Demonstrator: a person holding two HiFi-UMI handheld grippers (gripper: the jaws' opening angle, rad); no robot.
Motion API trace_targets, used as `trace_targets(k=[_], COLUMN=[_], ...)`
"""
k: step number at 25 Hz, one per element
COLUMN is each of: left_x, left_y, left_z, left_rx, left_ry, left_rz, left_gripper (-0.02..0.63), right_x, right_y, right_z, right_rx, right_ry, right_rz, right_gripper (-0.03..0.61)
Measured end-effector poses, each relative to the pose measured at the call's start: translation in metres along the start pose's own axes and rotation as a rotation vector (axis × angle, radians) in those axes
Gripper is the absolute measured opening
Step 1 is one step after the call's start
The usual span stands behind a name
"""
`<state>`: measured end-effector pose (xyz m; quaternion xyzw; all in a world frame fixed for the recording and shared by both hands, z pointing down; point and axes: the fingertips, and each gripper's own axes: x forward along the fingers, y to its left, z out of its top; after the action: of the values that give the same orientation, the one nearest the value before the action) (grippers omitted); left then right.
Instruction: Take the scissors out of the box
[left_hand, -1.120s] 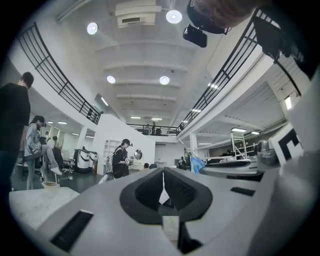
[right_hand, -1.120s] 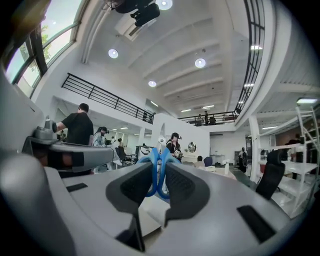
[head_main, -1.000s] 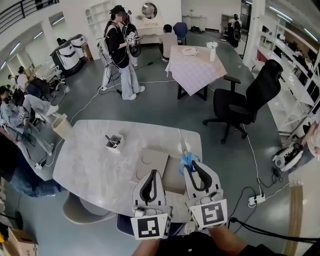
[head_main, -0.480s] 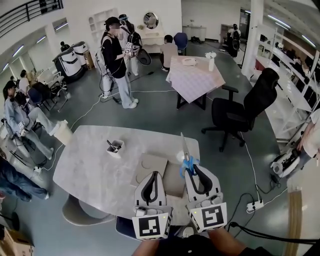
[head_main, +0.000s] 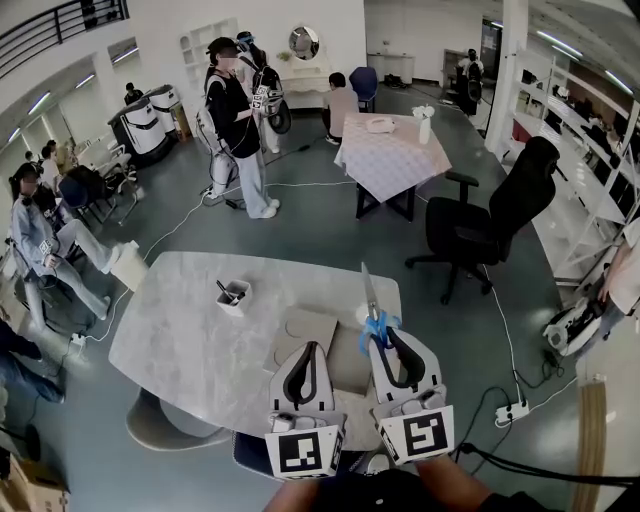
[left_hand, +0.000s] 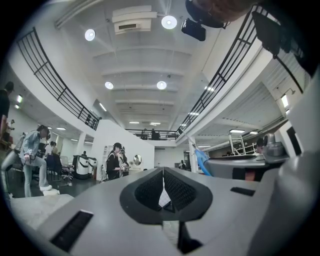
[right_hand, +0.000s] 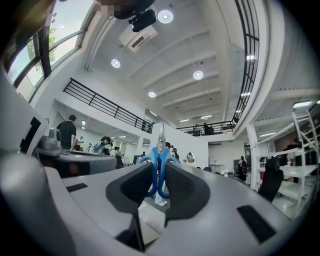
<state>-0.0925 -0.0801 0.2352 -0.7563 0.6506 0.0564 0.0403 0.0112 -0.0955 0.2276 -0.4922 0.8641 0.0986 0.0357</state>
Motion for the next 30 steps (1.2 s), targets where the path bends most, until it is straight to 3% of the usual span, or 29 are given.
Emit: trace_targets(k=[30], left_x=[0.0007], left_y=[-0.0031], left_z=[0.0029], left_rx=[0.015], left_ry=[-0.008], left_rz=[-0.001], left_gripper=[0.017], right_x=[0.0015], right_y=[-0.0021], right_z=[0.0046], right_rx=[-0.002], right_ry=[-0.017], right_rz=[-0.001], right_gripper=[0.078])
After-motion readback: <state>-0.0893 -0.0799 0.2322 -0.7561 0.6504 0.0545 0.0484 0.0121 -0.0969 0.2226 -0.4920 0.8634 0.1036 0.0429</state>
